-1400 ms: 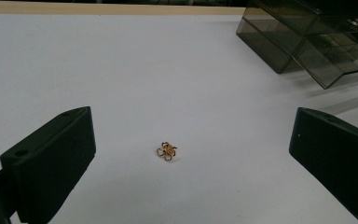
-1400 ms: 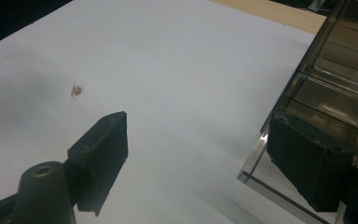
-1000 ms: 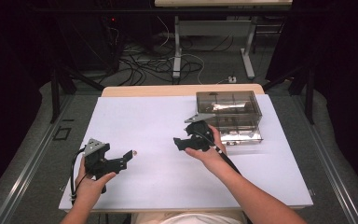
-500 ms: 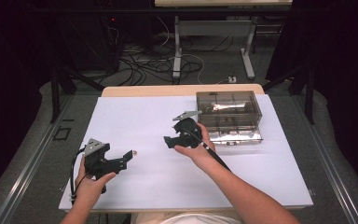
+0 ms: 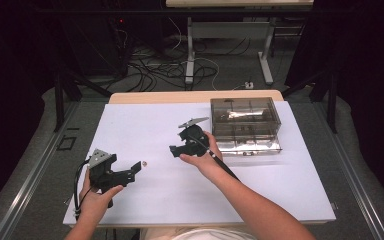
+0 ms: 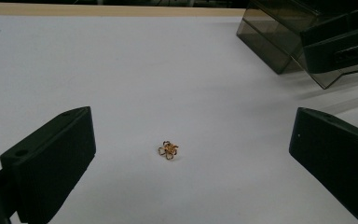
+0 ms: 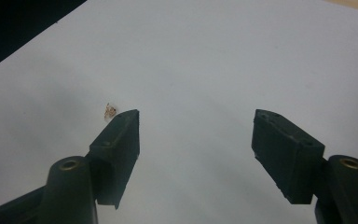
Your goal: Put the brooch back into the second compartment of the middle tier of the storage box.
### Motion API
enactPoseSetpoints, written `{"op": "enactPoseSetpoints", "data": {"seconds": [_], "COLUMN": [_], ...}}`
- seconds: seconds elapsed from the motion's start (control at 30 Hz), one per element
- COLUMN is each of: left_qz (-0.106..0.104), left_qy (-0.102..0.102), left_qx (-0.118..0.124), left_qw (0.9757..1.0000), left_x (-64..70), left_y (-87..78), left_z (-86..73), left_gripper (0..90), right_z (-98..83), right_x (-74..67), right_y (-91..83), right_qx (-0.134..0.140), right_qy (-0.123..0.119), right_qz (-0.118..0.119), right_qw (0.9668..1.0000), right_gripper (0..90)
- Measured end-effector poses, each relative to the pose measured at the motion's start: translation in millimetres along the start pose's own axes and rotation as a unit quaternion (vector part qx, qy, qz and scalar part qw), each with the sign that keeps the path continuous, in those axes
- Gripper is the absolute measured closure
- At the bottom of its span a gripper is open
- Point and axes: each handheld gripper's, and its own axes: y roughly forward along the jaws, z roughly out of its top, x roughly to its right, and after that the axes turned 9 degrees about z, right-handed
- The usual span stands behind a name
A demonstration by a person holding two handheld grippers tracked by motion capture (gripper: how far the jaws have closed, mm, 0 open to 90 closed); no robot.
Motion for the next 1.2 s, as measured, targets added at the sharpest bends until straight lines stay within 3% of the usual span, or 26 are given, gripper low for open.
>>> {"op": "enactPoseSetpoints", "data": {"seconds": [0.37,0.53,0.8,0.83,0.93,1.07,1.1,1.17,1.2], "left_qz": [0.0,0.0,-0.002,-0.002,-0.003,-0.003,-0.002,-0.002,-0.002], "left_qy": [0.0,0.001,-0.002,-0.002,-0.003,-0.005,-0.003,-0.004,-0.004], "left_qx": [0.002,0.001,0.002,0.002,0.002,0.004,0.004,0.004,0.004], "left_qw": [1.0,1.0,1.0,1.0,1.0,1.0,1.0,1.0,1.0], "left_x": [-0.1,-0.2,-0.1,0.0,0.0,0.0,-0.3,-0.3,-0.3], "left_y": [-0.9,-1.0,-0.6,-0.6,-0.6,-0.6,-0.7,-0.7,-0.8], "left_z": [0.0,0.0,-0.2,-0.2,-0.2,-0.1,0.0,-0.1,-0.1], "left_gripper": [0.4,0.4,0.4,0.4,0.4,0.4,0.4,0.4,0.4], "right_z": [4.5,5.7,5.7,6.4,6.4,7.9,7.1,7.5,6.5], "right_x": [-8.0,-8.9,-11.1,-11.5,-14.0,-17.7,-18.3,-19.6,-20.3], "right_y": [17.4,26.1,39.8,40.2,46.0,49.8,52.8,54.6,58.2], "right_qx": [-0.014,-0.005,-0.004,-0.016,-0.008,-0.024,-0.012,-0.025,-0.012], "right_qy": [0.015,0.031,0.054,0.055,0.055,0.057,0.056,0.055,0.058], "right_qz": [0.004,0.011,0.027,0.027,0.032,0.039,0.041,0.042,0.047], "right_qw": [0.9998,0.9994,0.9982,0.998,0.9979,0.9973,0.9975,0.9973,0.9972], "right_gripper": [31.6,31.4,38.1,38.2,41.0,43.8,44.4,46.0,46.7]}}
